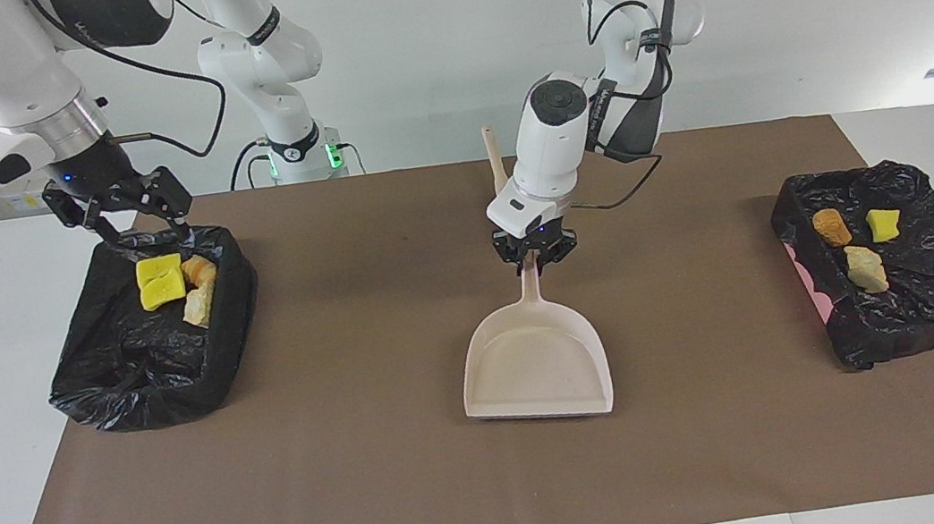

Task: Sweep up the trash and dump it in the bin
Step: 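Bring the empty dustpan back and set it mid-table with the left gripper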

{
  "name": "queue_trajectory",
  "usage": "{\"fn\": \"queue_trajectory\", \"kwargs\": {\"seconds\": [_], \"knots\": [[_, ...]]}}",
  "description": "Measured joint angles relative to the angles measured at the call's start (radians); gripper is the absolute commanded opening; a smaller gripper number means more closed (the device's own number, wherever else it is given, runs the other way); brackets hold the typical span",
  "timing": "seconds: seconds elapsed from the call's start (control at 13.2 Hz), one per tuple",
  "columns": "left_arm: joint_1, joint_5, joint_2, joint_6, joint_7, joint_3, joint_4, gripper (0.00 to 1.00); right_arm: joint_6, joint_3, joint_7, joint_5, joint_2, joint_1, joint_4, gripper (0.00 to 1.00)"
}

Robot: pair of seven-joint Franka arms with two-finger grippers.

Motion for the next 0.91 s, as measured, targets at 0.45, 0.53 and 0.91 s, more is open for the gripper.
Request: {"fn": "queue_trajectory", "kwargs": {"seconds": [0.45, 0.53, 0.91], "knots": [[-0.015, -0.004, 0.023, 0.04, -0.035, 0.002, -0.005, 0.0, -0.002, 0.003, 0.0, 0.0, 0.0, 0.005, 0.0, 1.0], [-0.016, -0.004, 0.028, 0.046, -0.044, 0.002, -0.005, 0.0, -0.002, 0.006, 0.0, 0.0, 0.0, 0.007, 0.0, 1.0], [-0.017, -0.028, 0.031, 0.049, -0.051, 0.0, -0.016, 0.0, -0.002, 0.009, 0.0, 0.0, 0.0, 0.012, 0.0, 1.0]]}}
